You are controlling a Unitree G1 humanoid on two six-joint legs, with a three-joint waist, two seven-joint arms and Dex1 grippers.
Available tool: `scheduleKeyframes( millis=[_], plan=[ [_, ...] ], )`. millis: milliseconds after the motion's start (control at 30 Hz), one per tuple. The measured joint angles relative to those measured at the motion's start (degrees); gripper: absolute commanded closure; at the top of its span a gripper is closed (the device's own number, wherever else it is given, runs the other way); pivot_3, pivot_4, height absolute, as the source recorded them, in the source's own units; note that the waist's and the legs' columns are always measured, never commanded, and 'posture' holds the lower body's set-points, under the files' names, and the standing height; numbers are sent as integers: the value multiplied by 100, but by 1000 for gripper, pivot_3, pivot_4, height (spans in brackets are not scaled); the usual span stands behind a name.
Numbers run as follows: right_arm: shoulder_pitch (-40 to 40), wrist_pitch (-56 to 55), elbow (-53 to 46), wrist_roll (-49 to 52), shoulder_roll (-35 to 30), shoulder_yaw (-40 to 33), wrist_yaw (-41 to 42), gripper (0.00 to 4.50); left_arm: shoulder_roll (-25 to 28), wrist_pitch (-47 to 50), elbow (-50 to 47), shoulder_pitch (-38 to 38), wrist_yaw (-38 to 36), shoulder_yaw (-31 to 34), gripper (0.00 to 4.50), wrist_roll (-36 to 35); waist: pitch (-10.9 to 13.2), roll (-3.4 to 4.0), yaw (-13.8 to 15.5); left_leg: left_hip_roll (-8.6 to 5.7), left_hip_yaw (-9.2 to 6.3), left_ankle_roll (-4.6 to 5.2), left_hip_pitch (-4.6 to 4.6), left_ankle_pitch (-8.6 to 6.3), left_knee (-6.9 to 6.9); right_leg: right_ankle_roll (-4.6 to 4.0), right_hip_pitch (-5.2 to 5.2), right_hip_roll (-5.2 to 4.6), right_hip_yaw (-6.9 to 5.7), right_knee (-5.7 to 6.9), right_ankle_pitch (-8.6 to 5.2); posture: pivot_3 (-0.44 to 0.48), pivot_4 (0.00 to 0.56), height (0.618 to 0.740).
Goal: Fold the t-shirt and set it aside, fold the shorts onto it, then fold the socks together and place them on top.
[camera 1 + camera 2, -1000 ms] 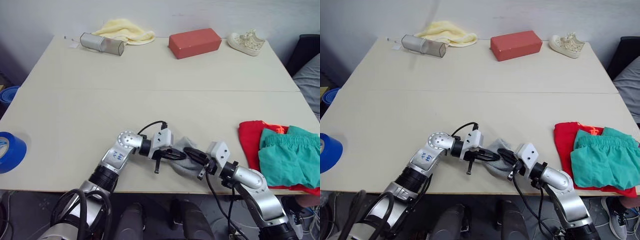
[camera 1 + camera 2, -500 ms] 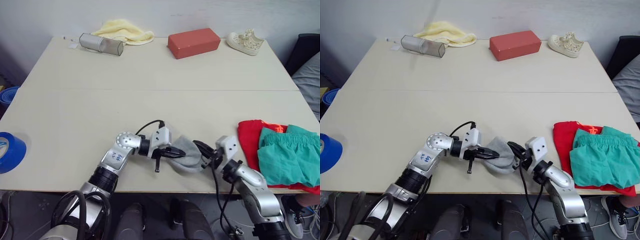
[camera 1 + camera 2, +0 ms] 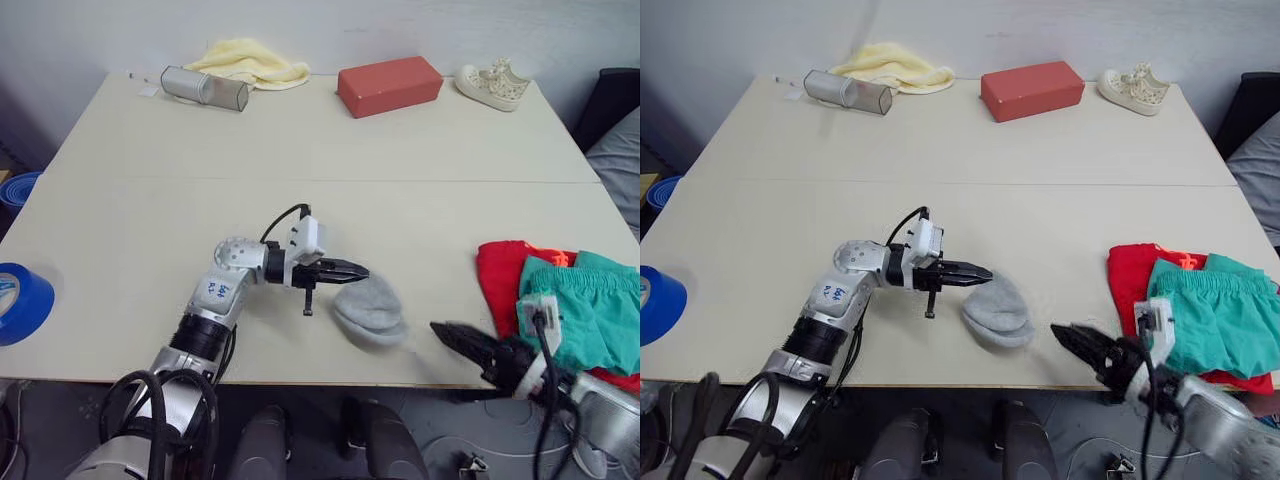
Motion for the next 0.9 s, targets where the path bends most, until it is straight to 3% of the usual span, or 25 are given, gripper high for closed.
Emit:
scheduleKeyframes(
  millis=[67,133,333,700,800,900],
  plan=[
    [9,-121,-6,552,-35,193,-467,40,-50,-232,259,-33,17,-106,4500,161,2,-4,5,1,-1,3,-4,2,0,11,0,4,0,-10,-4,0,150,740],
    [-147,-389,-30,878,369,676,-997,40,-130,-418,513,-62,84,-167,4500,346,3,-12,20,4,-10,6,-13,4,1,26,0,11,-2,-23,-7,0,150,740],
    [-908,-811,46,1014,922,1560,-1997,40,-180,-550,645,-75,109,-205,4500,548,2,-7,10,1,2,22,-26,-3,1,38,-4,4,7,-49,17,0,150,740],
    [-2064,-990,663,781,1433,2097,-2448,40,-186,-521,569,9,124,-284,4500,582,1,-8,-13,5,9,32,-19,-8,2,35,1,2,9,-51,31,0,150,740],
    [-2199,-948,833,739,1447,2129,-2416,660,-164,-521,565,55,137,-283,4500,585,1,-8,-10,6,11,34,-18,1,3,32,2,1,11,-52,33,0,150,740],
    [-2289,-851,1032,654,1450,2163,-2369,1699,-156,-518,563,76,160,-282,4500,591,1,-8,-13,6,14,35,-18,5,3,29,1,1,13,-52,35,0,150,740]
  ],
)
